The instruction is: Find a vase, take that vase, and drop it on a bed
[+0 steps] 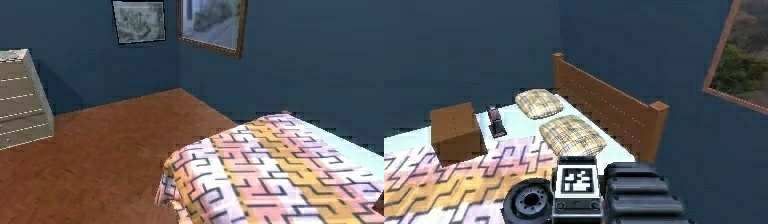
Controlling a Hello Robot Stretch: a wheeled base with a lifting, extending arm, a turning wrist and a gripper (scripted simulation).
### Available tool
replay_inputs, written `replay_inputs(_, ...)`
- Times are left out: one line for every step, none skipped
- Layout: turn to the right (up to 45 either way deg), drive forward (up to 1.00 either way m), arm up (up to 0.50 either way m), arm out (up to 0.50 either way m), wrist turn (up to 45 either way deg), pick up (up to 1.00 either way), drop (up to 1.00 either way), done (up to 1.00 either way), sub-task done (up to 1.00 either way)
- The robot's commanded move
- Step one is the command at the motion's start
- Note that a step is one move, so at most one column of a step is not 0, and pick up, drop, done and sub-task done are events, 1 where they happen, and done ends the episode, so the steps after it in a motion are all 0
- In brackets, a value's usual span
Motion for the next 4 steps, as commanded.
replay_inputs(12.0,0.0,0.0,0.0,0.0,0.0,0.0,0.0,0.0)
replay_inputs(-45.0,0.0,0.0,0.0,0.0,0.0,0.0,0.0,0.0)
replay_inputs(-36.0,0.0,0.0,0.0,0.0,0.0,0.0,0.0,0.0)
replay_inputs(45.0,0.0,0.0,0.0,0.0,0.0,0.0,0.0,0.0)
